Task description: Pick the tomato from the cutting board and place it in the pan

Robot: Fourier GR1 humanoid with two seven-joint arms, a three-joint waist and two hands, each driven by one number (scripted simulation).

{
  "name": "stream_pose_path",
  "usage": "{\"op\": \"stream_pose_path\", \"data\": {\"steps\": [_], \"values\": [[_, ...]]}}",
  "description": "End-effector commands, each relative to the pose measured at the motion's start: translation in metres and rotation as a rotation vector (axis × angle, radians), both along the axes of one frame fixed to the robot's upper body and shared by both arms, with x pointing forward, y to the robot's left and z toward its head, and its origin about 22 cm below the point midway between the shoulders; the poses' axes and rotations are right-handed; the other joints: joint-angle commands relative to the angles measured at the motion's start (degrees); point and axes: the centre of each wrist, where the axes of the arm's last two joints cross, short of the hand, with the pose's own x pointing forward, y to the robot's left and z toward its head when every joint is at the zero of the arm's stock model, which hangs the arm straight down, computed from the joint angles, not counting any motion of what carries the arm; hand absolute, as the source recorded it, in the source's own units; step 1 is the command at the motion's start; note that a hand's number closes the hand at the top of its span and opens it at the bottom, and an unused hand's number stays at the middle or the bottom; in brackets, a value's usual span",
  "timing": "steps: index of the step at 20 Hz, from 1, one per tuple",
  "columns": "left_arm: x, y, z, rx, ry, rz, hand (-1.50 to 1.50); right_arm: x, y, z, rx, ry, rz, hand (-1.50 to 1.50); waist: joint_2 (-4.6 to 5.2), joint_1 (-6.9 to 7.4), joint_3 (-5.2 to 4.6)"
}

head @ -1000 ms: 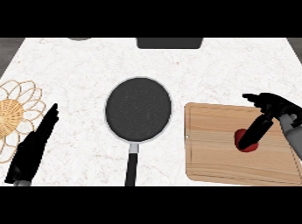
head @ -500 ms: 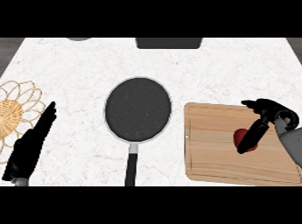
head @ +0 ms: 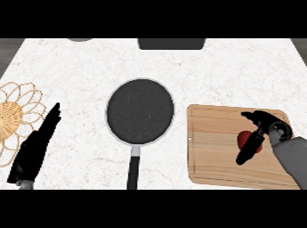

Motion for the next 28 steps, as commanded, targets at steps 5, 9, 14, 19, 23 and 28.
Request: {"op": "stream_pose_path", "data": {"steps": [5,9,14,19,23,28], "values": [[-0.002,-0.007,-0.005,-0.010,0.004,-0.011,0.00,0.008,-0.001,-0.011,-0.041,0.053,-0.049,-1.50,0.03,0.04,0.01],[0.008,-0.001,0.010,-0.004,-0.007,0.005,0.00,-0.010,-0.017,-0.025,-0.028,0.007,-0.052,1.50,-0.01,-0.13,0.02],[0.004,-0.017,-0.005,0.003,-0.018,0.012,0.00,-0.006,-0.003,-0.031,0.042,-0.030,-0.080,1.50,-0.02,-0.14,0.01],[0.003,0.001,0.006,-0.012,-0.005,0.001,0.00,-0.003,-0.005,-0.045,0.093,-0.029,-0.109,1.50,0.04,0.12,0.03],[-0.020,-0.002,-0.011,-0.002,0.005,0.001,0.00,-0.012,0.012,-0.037,0.055,-0.099,-0.111,1.50,-0.07,0.02,0.01],[-0.002,-0.002,-0.003,0.003,0.003,-0.003,0.00,-0.007,-0.001,0.000,-0.136,-0.308,0.288,1.50,-0.07,0.21,0.03]]}}
